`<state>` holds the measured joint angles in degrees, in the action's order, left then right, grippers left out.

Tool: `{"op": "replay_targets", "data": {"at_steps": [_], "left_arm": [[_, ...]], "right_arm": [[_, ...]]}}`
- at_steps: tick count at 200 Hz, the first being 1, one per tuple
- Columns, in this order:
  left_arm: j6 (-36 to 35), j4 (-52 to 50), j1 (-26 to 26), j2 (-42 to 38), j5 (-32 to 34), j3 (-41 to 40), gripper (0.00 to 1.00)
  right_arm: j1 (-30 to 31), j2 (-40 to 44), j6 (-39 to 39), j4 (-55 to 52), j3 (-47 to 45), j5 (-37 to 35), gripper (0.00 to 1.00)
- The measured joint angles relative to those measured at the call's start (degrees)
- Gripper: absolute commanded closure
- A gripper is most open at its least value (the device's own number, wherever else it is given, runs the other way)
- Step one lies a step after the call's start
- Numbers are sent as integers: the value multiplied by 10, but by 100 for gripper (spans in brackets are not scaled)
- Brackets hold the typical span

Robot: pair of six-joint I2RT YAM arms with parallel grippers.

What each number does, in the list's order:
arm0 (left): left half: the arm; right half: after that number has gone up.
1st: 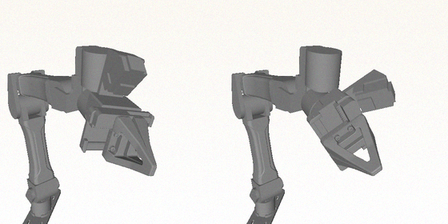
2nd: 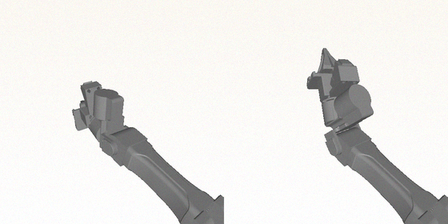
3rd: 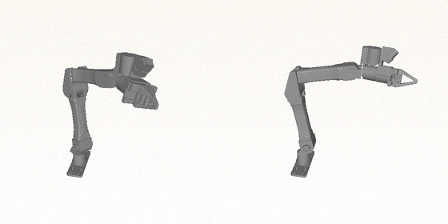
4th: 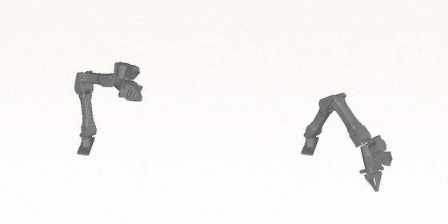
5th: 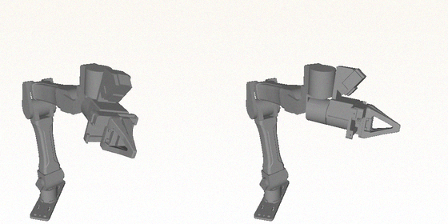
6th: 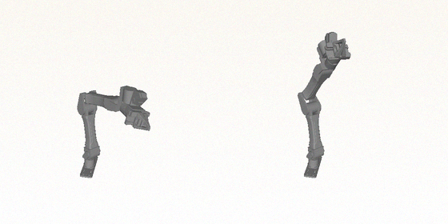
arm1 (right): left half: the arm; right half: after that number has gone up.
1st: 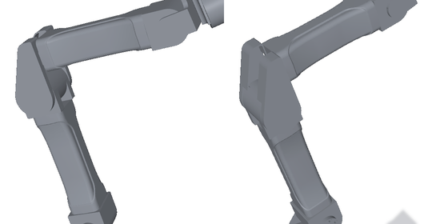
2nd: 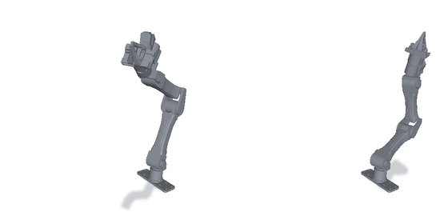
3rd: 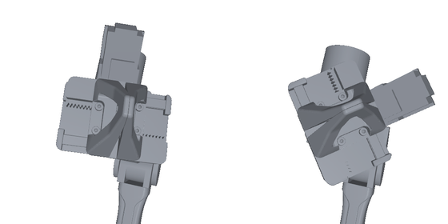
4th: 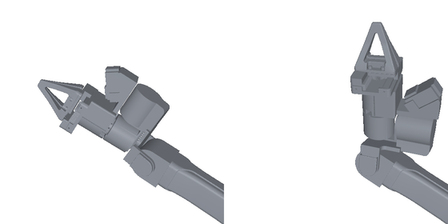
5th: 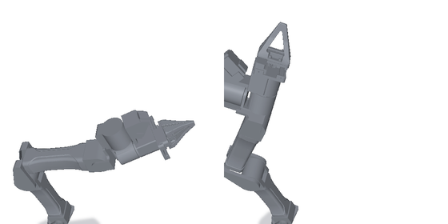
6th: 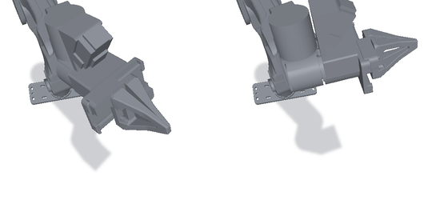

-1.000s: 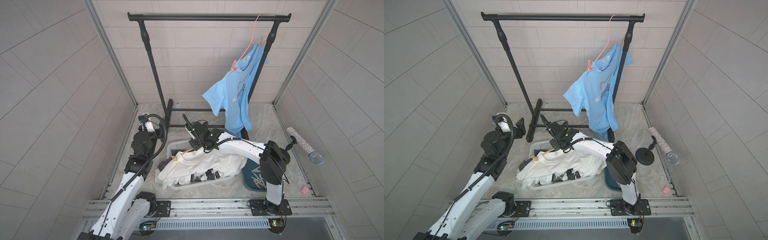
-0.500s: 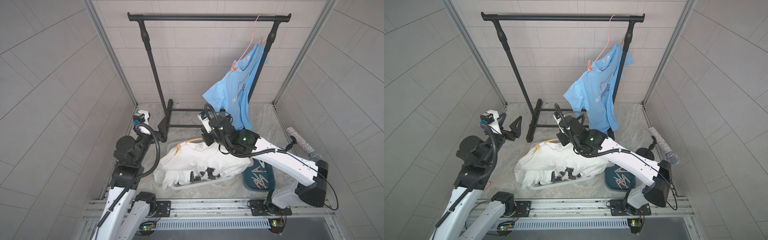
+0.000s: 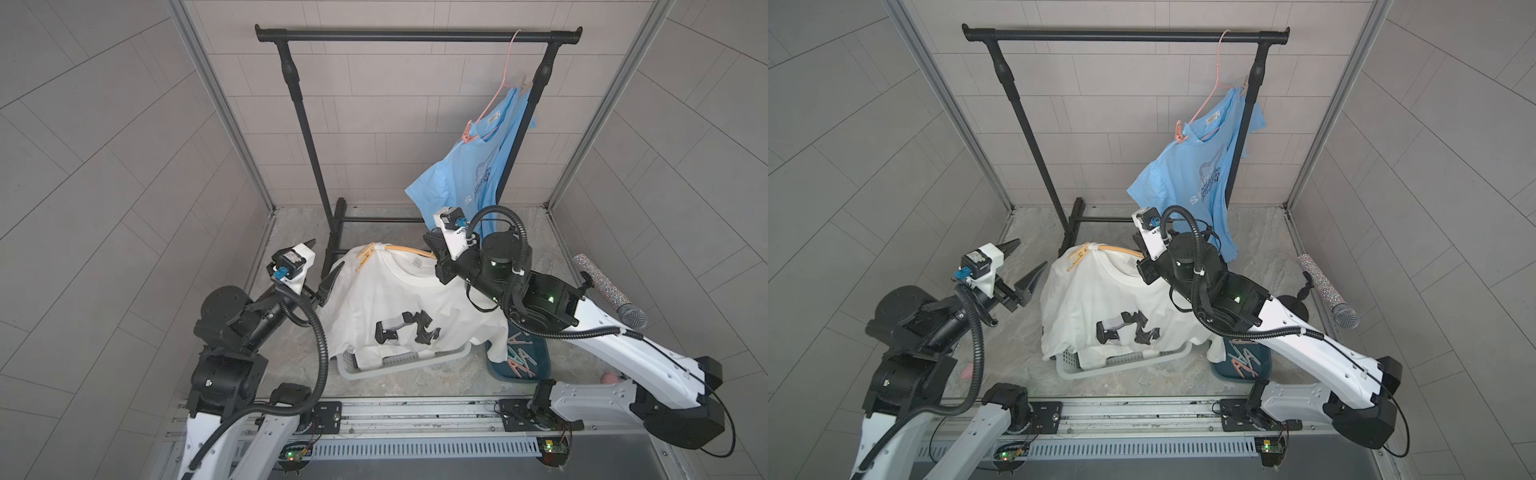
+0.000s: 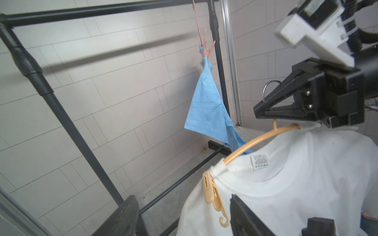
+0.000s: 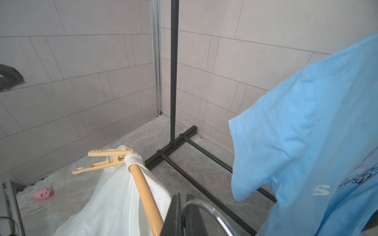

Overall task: Use clothespins to secure the t-shirt on both sides of the hanger
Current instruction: Pick up the hanger from the basket.

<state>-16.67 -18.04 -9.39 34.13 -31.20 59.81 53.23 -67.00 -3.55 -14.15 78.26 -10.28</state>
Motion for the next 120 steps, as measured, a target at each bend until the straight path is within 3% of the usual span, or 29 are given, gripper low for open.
{"op": "replay_targets", "data": {"at_steps": [25, 54, 79, 120], "left_arm": [[-33, -52, 4, 44, -23, 43, 27], [-87, -128, 32, 117, -71, 157, 26], [-114, -152, 92, 170, -175, 222, 25], [-139, -173, 186, 221, -349, 227, 30]], "right_arm": [[0, 20, 13, 9, 0, 11, 100], [-3, 42, 38, 19, 0, 24, 100], [-10, 45, 54, 24, 10, 39, 100], [-13, 49, 72, 29, 13, 73, 100]]}}
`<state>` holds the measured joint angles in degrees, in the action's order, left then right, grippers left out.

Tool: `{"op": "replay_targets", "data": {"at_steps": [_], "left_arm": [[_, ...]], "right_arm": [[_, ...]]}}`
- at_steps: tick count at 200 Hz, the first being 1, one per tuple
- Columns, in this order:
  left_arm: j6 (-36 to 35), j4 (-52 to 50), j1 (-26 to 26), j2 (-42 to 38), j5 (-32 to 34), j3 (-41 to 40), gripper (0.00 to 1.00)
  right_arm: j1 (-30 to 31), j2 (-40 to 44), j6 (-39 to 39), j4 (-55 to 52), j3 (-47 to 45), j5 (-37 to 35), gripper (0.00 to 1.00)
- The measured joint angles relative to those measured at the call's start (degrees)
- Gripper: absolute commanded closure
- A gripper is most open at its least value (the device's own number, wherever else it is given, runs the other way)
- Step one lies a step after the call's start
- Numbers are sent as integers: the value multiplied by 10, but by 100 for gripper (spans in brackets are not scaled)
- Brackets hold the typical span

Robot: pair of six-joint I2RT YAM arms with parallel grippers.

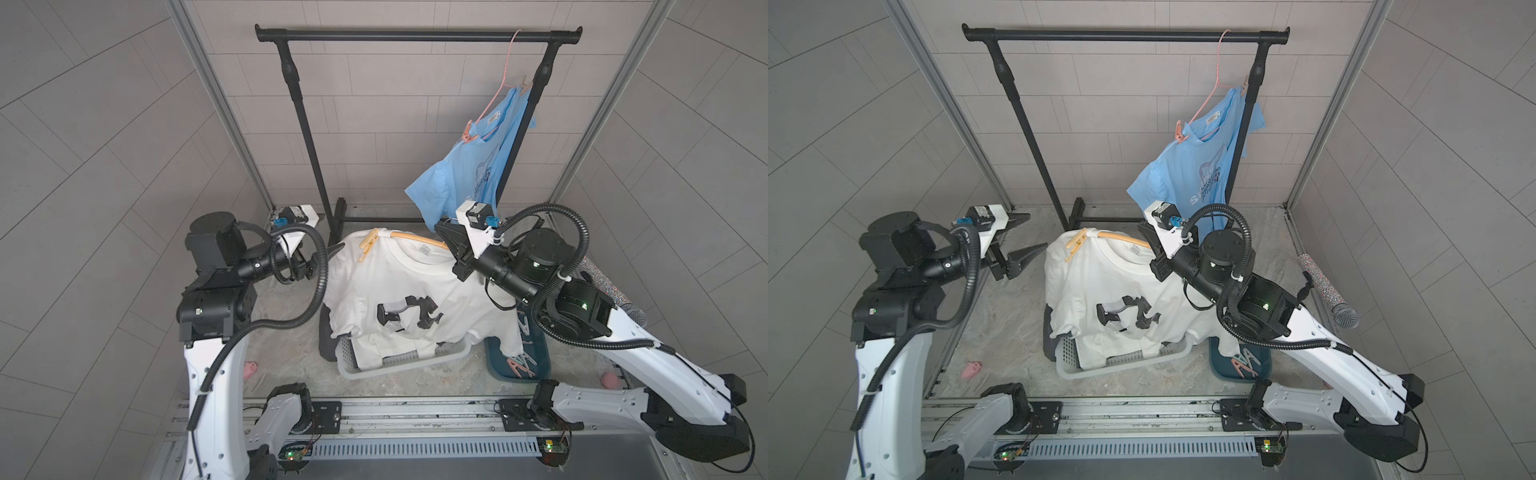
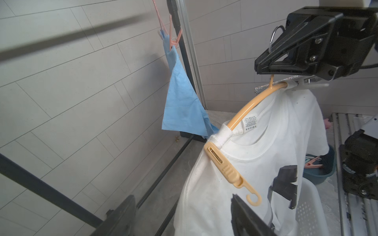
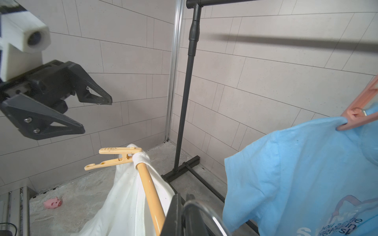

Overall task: Use clothespins to secure the t-shirt on both sides of the hanger
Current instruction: Pick up the hanger from the basket.

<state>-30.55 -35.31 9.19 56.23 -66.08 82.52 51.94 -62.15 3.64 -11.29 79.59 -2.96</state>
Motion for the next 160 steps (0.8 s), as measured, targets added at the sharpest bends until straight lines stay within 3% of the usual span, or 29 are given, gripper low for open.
{"op": "replay_targets", "data": {"at_steps": [23, 41, 75, 90, 135, 160], "left_arm": [[13, 35, 14, 12, -65, -43, 38], [52, 99, 17, 15, -109, -85, 38], [296, 415, 17, 20, -178, -193, 38], [364, 498, 17, 27, -195, -206, 36], [424, 558, 12, 28, -216, -204, 24], [446, 568, 7, 28, -220, -204, 23]], "right_arm": [[-2, 4, 3, 2, 0, 26, 100], [-2, 10, 4, 4, 0, 46, 100], [-3, 19, 4, 6, 0, 78, 100], [-3, 18, 3, 7, 0, 86, 100], [-3, 14, 3, 7, 5, 100, 100], [-3, 3, 9, 8, 10, 89, 100]]}}
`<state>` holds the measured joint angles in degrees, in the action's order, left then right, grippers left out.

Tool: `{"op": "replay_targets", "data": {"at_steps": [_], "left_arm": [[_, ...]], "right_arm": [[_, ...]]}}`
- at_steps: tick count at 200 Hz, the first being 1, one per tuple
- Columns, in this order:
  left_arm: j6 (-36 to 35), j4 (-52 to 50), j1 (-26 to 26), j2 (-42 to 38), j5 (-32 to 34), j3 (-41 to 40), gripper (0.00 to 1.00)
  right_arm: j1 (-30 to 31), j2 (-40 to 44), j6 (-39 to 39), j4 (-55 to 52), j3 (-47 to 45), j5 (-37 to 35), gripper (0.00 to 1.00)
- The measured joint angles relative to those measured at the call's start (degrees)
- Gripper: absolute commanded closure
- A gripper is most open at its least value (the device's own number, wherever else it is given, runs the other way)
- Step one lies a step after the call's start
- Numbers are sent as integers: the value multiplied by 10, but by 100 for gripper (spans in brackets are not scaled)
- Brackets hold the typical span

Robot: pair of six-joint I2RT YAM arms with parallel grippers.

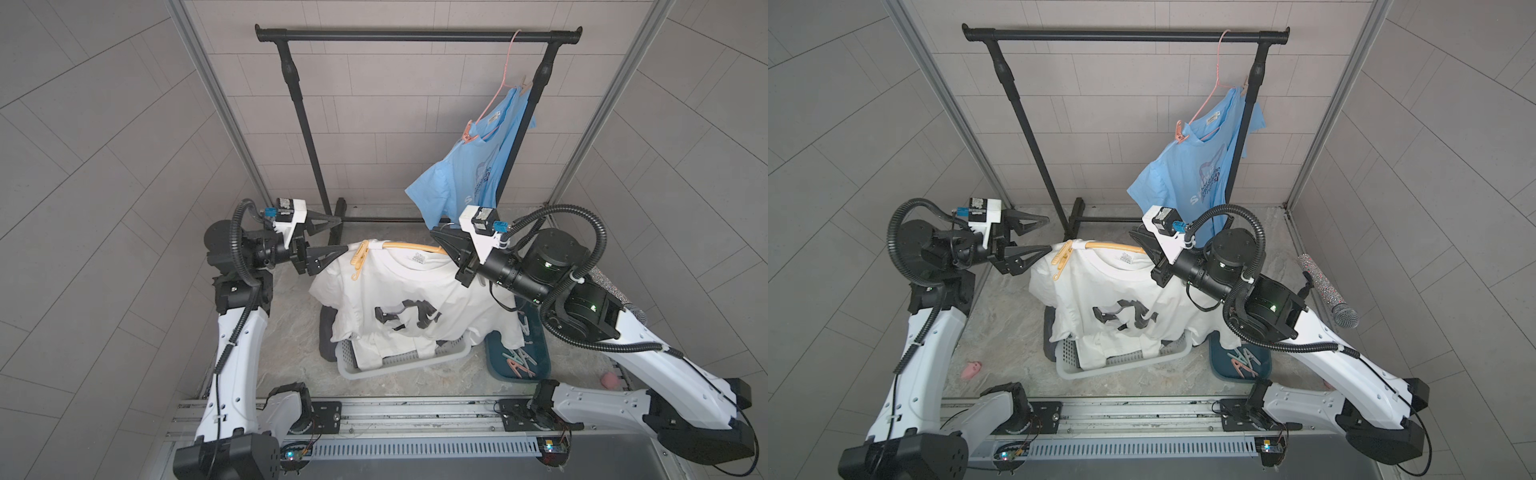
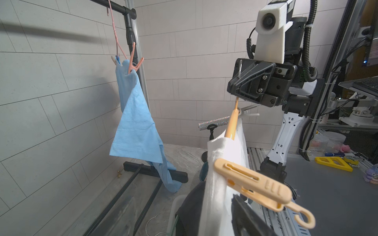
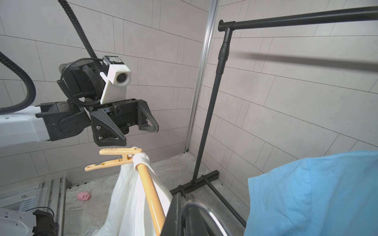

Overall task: Use clothespins to secure the t-shirt on both sides of the hanger
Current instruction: Pick up the hanger from the basket.

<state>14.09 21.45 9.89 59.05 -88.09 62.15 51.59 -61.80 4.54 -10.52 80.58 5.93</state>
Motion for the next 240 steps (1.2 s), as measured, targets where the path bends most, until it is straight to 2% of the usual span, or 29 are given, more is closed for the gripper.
{"op": "replay_targets", "data": {"at_steps": [36, 53, 80, 115, 185, 240], "left_arm": [[27, 20, -2, 1, -4, -2, 28], [60, 61, -2, 4, -7, -10, 30], [112, 123, 4, 21, -7, -14, 29], [145, 150, 10, 29, -7, -23, 27], [96, 84, 10, -23, -8, -43, 26], [43, 28, 10, -42, -8, -67, 32]], "right_arm": [[0, -20, 9, 0, 14, -2, 100], [0, -26, 10, 0, 23, 3, 100], [0, -28, 11, 0, 33, 12, 100], [-1, -28, 22, -3, 37, 7, 100], [-9, -28, 28, -2, 38, 19, 100], [-9, -28, 16, 2, 38, 65, 100]]}}
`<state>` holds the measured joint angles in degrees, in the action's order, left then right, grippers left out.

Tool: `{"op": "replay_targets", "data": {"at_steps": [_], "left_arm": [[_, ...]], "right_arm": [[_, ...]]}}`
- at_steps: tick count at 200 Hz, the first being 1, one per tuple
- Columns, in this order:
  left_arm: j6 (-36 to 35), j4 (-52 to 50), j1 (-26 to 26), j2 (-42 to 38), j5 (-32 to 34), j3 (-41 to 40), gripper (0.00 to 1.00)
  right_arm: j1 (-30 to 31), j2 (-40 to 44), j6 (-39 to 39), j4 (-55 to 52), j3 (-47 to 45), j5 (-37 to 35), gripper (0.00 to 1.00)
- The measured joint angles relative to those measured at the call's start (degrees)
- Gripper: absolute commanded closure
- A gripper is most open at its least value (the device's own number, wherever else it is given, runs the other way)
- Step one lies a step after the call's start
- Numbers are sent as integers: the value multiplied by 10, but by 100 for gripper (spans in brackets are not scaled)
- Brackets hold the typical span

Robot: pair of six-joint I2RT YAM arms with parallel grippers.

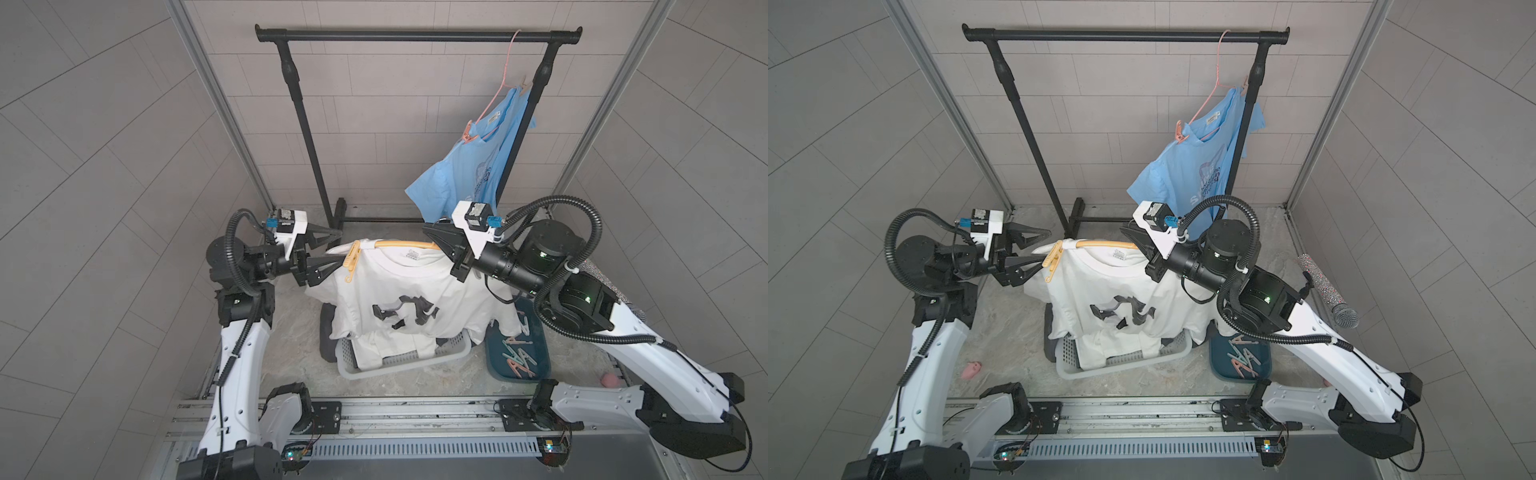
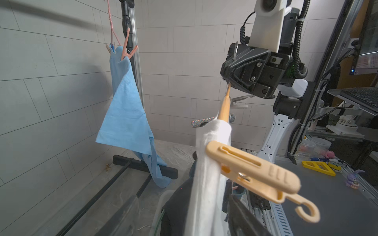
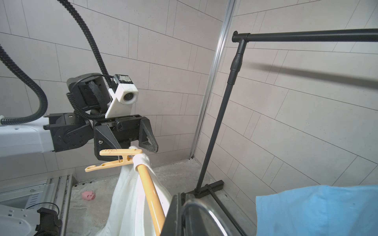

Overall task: Use clothespins to secure the t-shirt on both sides of the hanger
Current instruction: Pick up the hanger from the basket.

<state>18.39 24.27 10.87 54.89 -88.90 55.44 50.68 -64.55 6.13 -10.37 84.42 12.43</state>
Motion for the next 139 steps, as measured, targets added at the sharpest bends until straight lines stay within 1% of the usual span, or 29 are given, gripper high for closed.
{"op": "replay_targets", "data": {"at_steps": [15, 26, 46, 54, 58, 69, 77, 79, 85, 88, 107, 125, 139], "left_arm": [[-12, -13, 0, 0, 0, -4, 37], [-18, -21, 0, -1, 0, -5, 47], [-29, -31, -2, -7, -1, -9, 83], [-37, -33, -4, -11, -5, -11, 93], [-41, -32, -4, -13, -12, -12, 96], [-54, -32, -5, -23, -23, -14, 95], [-56, -34, -5, -29, -21, -15, 93], [-57, -33, -5, -31, -20, -15, 91], [-60, -35, -5, -36, -19, -15, 81], [-60, -35, -5, -37, -17, -16, 78], [-69, -50, -6, -49, -10, -16, 67], [-76, -71, -7, -56, -7, -15, 66], [-79, -83, -10, -56, -6, -13, 67]], "right_arm": [[0, 0, -4, 2, 0, 9, 100], [0, 0, -6, 2, 2, 12, 100], [-2, 0, -8, 3, 5, 13, 100], [-2, 0, -8, 3, 5, 8, 100], [-4, 0, -8, 3, 5, 5, 100], [-8, 0, -12, 3, 6, 0, 100], [-9, 0, -12, 3, 8, -2, 100], [-9, 0, -12, 3, 8, -1, 100], [-8, -1, -12, 2, 11, 1, 100], [-7, -1, -12, 2, 13, 2, 100], [-4, -3, -10, -2, 20, 9, 100], [-2, -4, -9, -2, 21, 12, 100], [-2, -4, -8, -2, 22, 16, 100]]}}
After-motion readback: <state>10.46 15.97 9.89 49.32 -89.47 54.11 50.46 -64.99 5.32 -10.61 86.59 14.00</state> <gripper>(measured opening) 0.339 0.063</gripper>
